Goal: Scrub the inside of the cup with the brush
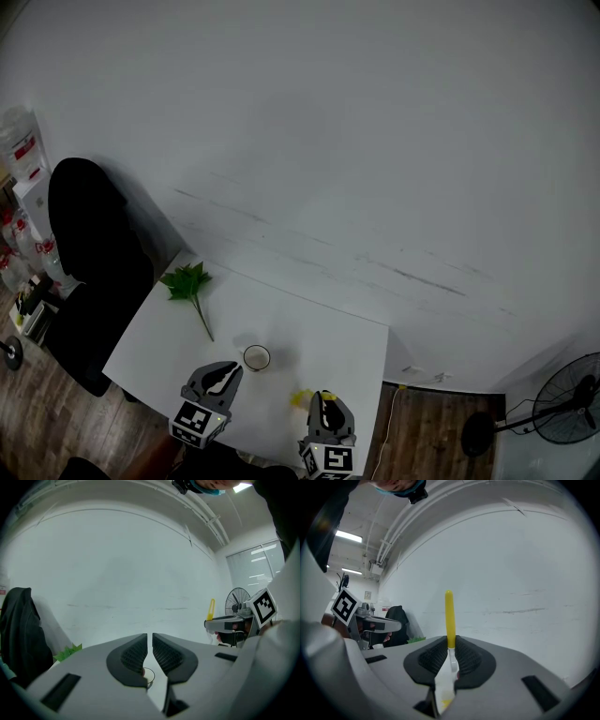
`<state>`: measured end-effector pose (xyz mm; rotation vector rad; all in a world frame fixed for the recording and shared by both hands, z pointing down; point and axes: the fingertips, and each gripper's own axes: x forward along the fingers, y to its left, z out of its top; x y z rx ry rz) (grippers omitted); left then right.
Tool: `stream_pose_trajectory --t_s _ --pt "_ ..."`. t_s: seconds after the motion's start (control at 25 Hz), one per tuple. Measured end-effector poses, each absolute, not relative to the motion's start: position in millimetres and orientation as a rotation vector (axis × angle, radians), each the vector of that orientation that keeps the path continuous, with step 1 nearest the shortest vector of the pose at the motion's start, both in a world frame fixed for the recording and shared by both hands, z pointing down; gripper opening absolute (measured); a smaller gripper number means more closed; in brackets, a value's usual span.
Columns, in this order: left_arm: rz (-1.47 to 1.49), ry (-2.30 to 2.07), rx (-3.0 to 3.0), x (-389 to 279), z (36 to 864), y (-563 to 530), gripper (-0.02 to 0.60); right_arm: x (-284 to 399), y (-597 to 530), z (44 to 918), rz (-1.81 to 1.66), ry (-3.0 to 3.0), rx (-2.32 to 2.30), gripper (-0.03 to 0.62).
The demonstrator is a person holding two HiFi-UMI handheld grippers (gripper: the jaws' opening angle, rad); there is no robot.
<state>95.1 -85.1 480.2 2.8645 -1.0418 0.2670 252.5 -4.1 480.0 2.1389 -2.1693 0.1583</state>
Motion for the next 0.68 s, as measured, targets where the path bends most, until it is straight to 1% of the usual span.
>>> stream_pose_trajectory --t_s 0.68 --pt "0.276 -1.038 2.874 99.5 477.1 -77.4 0.049 249.7 -1.3 471.1 0.143 -2.202 2.130 0.063"
